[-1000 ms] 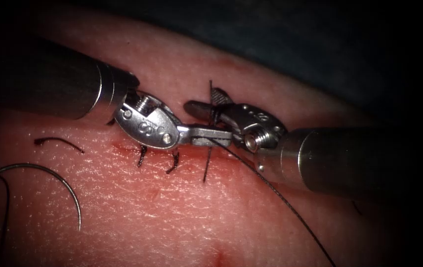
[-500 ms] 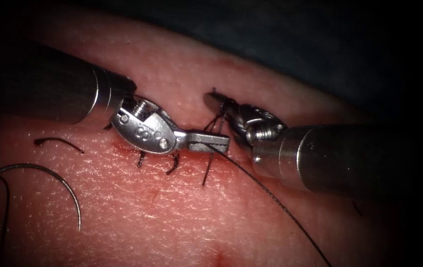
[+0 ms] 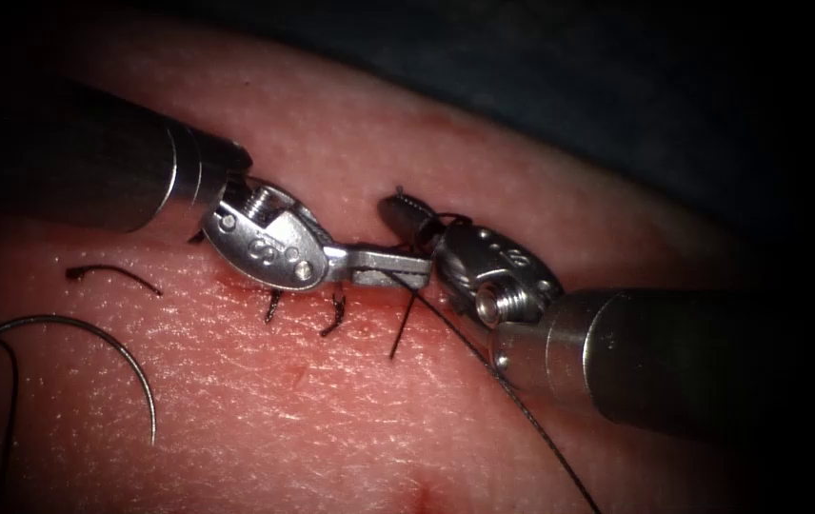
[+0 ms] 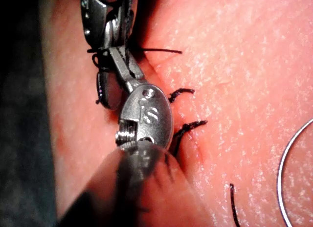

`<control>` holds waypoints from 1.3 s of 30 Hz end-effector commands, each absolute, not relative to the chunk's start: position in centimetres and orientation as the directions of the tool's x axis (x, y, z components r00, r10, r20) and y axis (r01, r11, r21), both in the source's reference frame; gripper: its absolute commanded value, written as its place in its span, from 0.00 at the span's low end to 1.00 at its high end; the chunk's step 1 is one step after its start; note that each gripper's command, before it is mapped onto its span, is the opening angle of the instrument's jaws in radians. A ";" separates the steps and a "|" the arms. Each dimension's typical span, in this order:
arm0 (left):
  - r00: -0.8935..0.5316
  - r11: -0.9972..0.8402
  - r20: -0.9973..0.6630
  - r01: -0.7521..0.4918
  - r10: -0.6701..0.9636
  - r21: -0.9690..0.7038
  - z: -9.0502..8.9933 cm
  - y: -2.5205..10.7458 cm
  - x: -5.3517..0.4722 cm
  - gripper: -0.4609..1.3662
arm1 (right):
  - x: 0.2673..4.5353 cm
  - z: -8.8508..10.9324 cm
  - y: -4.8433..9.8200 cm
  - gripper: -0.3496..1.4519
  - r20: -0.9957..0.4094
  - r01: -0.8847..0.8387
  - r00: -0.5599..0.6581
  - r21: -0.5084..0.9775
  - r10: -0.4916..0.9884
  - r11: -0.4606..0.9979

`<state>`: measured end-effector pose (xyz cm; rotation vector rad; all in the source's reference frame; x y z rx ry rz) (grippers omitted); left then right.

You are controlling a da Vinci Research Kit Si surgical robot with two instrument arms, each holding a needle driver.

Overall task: Wound Closure
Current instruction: Pull the right gripper down and the left gripper up to secure the knot

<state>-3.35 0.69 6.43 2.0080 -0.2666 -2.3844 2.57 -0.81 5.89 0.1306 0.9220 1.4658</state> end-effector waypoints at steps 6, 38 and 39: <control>-0.183 -0.987 -0.978 -0.105 -0.103 0.123 6.4 0.8 -3.25 0.06 | 2.56 5.8 -0.9 0.00 -0.464 -0.780 -0.146 0.597 0.874 0.187; -0.392 -0.970 -0.918 -0.192 -0.065 0.151 6.9 1.9 -3.04 0.06 | 2.33 5.2 -1.6 0.00 -0.432 -0.741 -0.105 0.635 0.896 0.219; -0.395 -0.970 -0.916 -0.191 -0.065 0.151 6.9 2.0 -3.02 0.06 | 2.31 5.2 -1.6 0.00 -0.431 -0.740 -0.105 0.636 0.896 0.220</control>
